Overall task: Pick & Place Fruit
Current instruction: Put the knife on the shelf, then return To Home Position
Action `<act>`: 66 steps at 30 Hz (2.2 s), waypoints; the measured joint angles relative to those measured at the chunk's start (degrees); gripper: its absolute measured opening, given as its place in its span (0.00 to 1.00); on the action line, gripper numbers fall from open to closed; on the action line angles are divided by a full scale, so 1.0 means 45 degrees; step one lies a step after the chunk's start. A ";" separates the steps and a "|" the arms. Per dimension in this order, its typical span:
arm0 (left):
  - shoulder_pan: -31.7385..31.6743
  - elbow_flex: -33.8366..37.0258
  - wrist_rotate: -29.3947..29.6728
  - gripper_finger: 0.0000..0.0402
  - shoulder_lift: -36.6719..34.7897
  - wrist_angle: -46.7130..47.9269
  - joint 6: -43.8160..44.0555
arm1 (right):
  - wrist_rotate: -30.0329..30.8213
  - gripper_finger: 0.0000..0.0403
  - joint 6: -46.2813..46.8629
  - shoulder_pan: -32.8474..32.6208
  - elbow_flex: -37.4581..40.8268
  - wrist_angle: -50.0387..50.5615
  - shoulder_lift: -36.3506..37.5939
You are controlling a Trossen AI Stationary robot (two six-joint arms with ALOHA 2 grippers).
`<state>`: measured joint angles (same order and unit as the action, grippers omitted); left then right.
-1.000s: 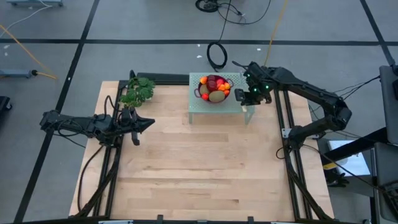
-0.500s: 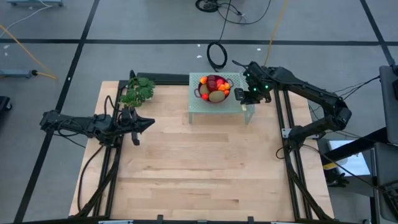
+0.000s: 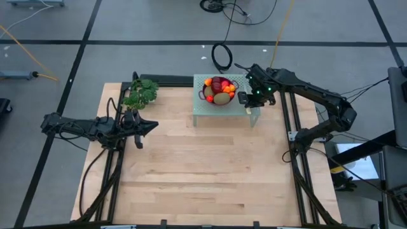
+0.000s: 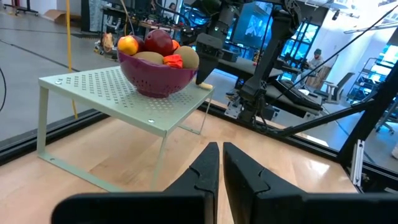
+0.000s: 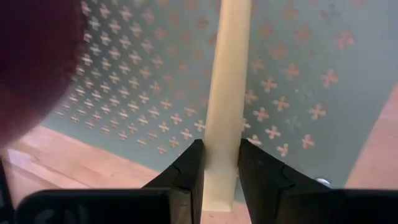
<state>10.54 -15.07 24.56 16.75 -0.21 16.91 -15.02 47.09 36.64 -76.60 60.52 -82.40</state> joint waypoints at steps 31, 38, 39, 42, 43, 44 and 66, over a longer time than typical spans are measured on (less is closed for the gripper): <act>0.0001 0.0000 0.0000 0.05 -0.0002 0.0219 -0.0005 | 0.0065 0.17 -0.0822 -0.0012 0.0000 -0.0407 0.0500; 0.0001 0.0005 0.0005 0.05 -0.0005 0.0054 -0.0034 | 0.1933 0.01 -0.2136 -0.0776 0.0000 -0.0086 0.2003; 0.0000 0.0005 0.0005 0.05 -0.0004 0.0024 -0.0035 | 0.2204 0.02 -0.2250 -0.0916 0.0000 -0.0090 0.2210; 0.0001 0.0005 0.0005 0.05 -0.0005 0.0005 -0.0039 | 0.2961 0.01 -0.2576 -0.1318 0.0000 -0.0095 0.2823; 0.0001 0.0005 0.0005 0.05 -0.0005 0.0005 -0.0039 | 0.3194 0.00 -0.2752 -0.1446 0.0000 -0.0100 0.3043; -0.0001 0.0005 0.0005 0.05 -0.0004 0.0005 -0.0025 | 0.3395 0.00 -0.2951 -0.1590 0.0019 -0.0141 0.3260; -0.0004 0.0005 0.0556 0.05 -0.0003 -0.1032 -0.0058 | 0.3645 0.00 -0.5898 -0.3088 0.7165 -0.8610 1.1477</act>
<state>10.52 -15.05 27.06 16.74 -4.85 16.64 1.38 20.55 22.75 -44.36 21.78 -30.75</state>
